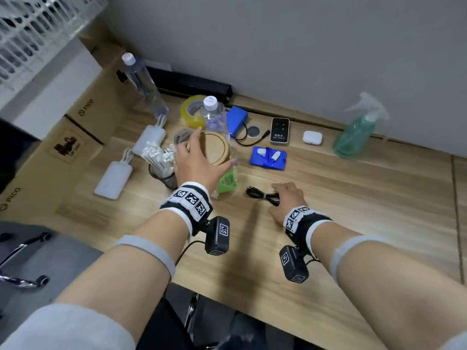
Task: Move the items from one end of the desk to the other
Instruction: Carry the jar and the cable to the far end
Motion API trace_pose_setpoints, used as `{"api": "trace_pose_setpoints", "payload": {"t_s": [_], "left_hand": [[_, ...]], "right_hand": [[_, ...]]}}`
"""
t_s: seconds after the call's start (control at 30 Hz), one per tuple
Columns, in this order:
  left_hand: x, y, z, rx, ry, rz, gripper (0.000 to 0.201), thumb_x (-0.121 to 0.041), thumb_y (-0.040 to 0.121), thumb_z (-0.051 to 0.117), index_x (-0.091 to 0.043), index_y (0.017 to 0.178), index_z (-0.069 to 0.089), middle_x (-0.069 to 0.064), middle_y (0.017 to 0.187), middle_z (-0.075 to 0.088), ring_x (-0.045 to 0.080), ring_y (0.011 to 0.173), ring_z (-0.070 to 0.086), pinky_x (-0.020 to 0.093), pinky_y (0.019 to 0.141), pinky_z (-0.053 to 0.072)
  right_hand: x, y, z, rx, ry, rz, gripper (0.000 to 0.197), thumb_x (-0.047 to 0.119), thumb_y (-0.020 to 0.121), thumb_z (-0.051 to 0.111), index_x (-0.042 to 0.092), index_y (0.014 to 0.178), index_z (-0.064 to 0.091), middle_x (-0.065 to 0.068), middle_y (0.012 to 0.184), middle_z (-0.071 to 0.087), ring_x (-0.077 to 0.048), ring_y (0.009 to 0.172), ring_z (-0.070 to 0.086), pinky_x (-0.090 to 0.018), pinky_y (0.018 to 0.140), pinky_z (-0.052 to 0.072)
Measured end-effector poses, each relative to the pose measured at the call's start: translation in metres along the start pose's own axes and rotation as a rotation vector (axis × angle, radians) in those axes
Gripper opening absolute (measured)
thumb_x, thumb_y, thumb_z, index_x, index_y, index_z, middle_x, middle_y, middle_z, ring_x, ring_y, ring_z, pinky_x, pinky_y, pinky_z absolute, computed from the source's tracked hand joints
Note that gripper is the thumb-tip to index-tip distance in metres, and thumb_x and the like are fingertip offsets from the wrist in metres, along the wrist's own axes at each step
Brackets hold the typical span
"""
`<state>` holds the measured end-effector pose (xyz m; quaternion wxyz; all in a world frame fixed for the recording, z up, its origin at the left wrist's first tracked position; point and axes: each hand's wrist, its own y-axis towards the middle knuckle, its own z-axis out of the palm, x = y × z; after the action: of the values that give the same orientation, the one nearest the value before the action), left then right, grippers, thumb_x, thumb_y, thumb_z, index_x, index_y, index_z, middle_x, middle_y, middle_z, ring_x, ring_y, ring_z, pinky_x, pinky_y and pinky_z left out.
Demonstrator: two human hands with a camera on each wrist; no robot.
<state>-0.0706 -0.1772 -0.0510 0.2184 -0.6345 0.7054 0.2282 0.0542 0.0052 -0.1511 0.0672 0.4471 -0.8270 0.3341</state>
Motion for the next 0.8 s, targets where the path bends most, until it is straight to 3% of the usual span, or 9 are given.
{"api": "trace_pose_setpoints", "payload": {"t_s": [0.17, 0.27, 0.37, 0.5, 0.7, 0.8], "left_hand": [[0.002, 0.010, -0.001, 0.042, 0.219, 0.098, 0.106, -0.073, 0.056, 0.070, -0.031, 0.146, 0.032, 0.011, 0.133, 0.045, 0.031, 0.127, 0.039, 0.043, 0.106, 0.039], [-0.003, 0.008, -0.001, 0.073, 0.225, 0.132, 0.102, -0.070, 0.058, 0.068, -0.027, 0.143, 0.033, 0.014, 0.131, 0.044, 0.033, 0.125, 0.036, 0.044, 0.101, 0.042], [-0.015, -0.003, 0.003, 0.102, 0.223, 0.209, 0.099, -0.068, 0.059, 0.069, -0.027, 0.141, 0.034, 0.014, 0.128, 0.043, 0.033, 0.122, 0.038, 0.045, 0.095, 0.046], [-0.051, -0.026, 0.014, 0.191, 0.171, 0.300, 0.100, -0.067, 0.057, 0.070, -0.030, 0.142, 0.034, 0.012, 0.133, 0.041, 0.031, 0.126, 0.036, 0.044, 0.096, 0.048], [-0.147, -0.082, 0.039, 0.344, 0.100, 0.445, 0.100, -0.068, 0.056, 0.073, -0.031, 0.141, 0.034, 0.009, 0.127, 0.042, 0.030, 0.124, 0.037, 0.043, 0.100, 0.043], [-0.203, -0.128, 0.060, 0.409, 0.090, 0.570, 0.101, -0.068, 0.055, 0.072, -0.034, 0.142, 0.032, 0.008, 0.128, 0.041, 0.028, 0.123, 0.037, 0.043, 0.095, 0.048]], "right_hand": [[0.018, 0.003, 0.014, -0.054, -0.219, 0.027, 0.048, 0.013, 0.076, 0.061, 0.023, 0.121, 0.048, -0.009, 0.125, 0.041, -0.032, 0.119, 0.038, -0.044, 0.089, 0.048], [0.013, -0.007, 0.014, -0.016, -0.241, 0.094, 0.041, 0.005, 0.077, 0.055, 0.018, 0.116, 0.049, -0.012, 0.123, 0.042, -0.034, 0.118, 0.041, -0.043, 0.090, 0.048], [-0.005, -0.019, -0.003, 0.055, -0.178, 0.156, 0.032, 0.011, 0.084, 0.050, 0.016, 0.115, 0.052, -0.012, 0.119, 0.052, -0.033, 0.111, 0.049, -0.040, 0.089, 0.048], [-0.035, -0.045, -0.043, 0.023, -0.016, 0.274, 0.023, 0.024, 0.091, 0.050, 0.014, 0.110, 0.058, -0.012, 0.102, 0.067, -0.033, 0.087, 0.063, -0.030, 0.070, 0.049], [-0.116, -0.108, -0.093, -0.129, 0.252, 0.449, 0.021, 0.022, 0.092, 0.052, 0.012, 0.109, 0.060, -0.014, 0.103, 0.069, -0.035, 0.097, 0.067, -0.037, 0.085, 0.057], [-0.180, -0.152, -0.104, -0.243, 0.473, 0.529, 0.017, 0.027, 0.088, 0.053, 0.017, 0.100, 0.060, -0.012, 0.095, 0.073, -0.034, 0.090, 0.071, -0.045, 0.084, 0.060]]}}
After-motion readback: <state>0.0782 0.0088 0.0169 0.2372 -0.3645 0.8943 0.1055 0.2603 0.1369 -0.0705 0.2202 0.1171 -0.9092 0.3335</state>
